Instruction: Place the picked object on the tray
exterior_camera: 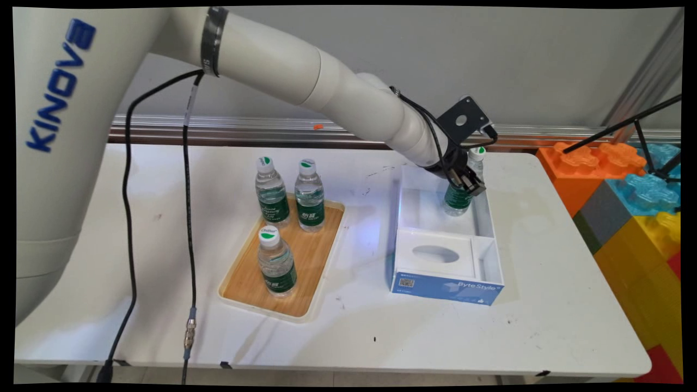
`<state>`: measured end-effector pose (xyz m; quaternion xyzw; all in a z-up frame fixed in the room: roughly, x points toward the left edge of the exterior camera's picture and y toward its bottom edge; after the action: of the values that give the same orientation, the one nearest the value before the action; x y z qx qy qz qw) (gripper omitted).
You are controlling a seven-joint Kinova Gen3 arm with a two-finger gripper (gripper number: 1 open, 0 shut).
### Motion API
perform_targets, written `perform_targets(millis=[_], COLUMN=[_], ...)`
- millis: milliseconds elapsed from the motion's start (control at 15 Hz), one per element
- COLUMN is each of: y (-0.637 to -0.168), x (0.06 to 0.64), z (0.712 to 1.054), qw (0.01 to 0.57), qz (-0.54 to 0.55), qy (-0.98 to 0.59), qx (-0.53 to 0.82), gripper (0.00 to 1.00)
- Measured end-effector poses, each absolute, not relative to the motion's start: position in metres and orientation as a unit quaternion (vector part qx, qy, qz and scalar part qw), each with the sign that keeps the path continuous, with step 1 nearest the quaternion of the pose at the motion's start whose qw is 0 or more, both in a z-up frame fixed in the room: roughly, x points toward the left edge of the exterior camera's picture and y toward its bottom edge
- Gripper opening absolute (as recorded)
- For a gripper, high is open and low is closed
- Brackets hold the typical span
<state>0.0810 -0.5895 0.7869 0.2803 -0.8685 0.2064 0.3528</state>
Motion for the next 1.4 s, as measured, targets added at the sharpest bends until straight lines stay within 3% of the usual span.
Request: perform_targets(millis=[400, 933, 1400], y=[-0.572, -0.523, -0.463], x=[0.085, 0.108, 0.175], z=[0.83, 0.938, 1.017], qw=[0.362, 0.36, 0.355], qz=[0.201, 0.2, 0.205], qy=[-0.857, -0.85, -0.852], qx=[0.306, 0.327, 0.324], gripper=[0.0, 0.0, 0.0])
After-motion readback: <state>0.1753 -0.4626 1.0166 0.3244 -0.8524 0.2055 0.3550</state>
